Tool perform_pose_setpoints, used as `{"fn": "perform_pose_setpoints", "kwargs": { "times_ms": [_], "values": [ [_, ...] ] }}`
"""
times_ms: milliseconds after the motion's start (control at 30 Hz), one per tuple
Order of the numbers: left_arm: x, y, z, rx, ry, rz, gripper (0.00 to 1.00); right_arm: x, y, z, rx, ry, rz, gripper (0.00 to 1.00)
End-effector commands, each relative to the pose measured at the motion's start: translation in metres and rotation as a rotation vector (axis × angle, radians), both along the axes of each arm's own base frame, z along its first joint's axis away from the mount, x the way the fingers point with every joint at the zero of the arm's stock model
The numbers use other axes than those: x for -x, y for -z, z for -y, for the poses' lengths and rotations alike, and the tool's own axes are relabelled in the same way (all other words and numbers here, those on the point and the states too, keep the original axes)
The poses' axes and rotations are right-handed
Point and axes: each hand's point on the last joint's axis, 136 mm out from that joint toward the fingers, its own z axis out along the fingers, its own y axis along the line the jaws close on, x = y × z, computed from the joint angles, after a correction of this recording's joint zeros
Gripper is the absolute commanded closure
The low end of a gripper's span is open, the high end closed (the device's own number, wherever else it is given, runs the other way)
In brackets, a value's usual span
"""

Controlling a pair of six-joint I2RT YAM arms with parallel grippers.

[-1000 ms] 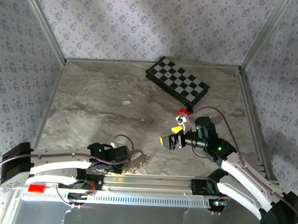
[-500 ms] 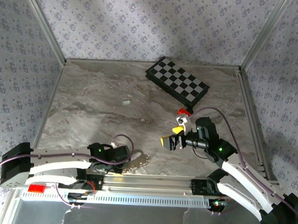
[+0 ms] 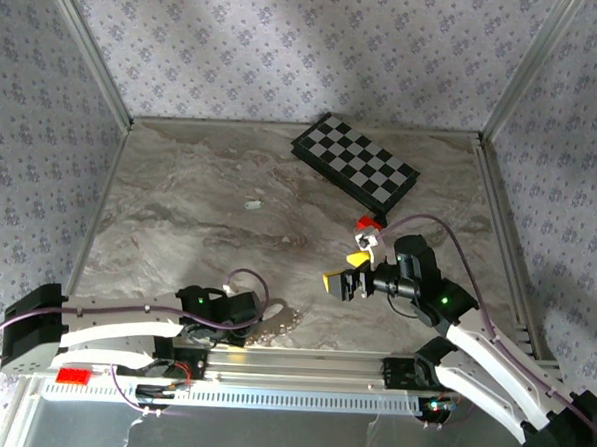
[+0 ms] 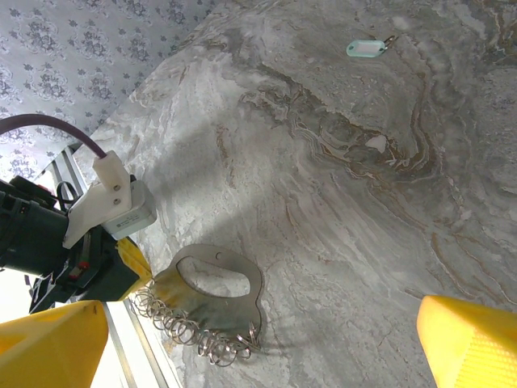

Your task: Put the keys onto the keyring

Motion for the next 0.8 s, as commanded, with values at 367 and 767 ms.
{"fn": "perform_pose_setpoints", "kwargs": {
  "times_ms": [367, 767],
  "values": [
    [-0.019, -0.047, 0.026, 0.072, 0.124, 0.157, 1.0, 0.002, -0.018, 0.0, -0.02, -0.008, 0.04, 0.0],
    [-0.035, -0.12, 0.085, 0.231, 0.374, 0.428, 1.0, 0.006, -0.034, 0.0, -0.051, -0.027, 0.072, 0.0]
  ]
}}
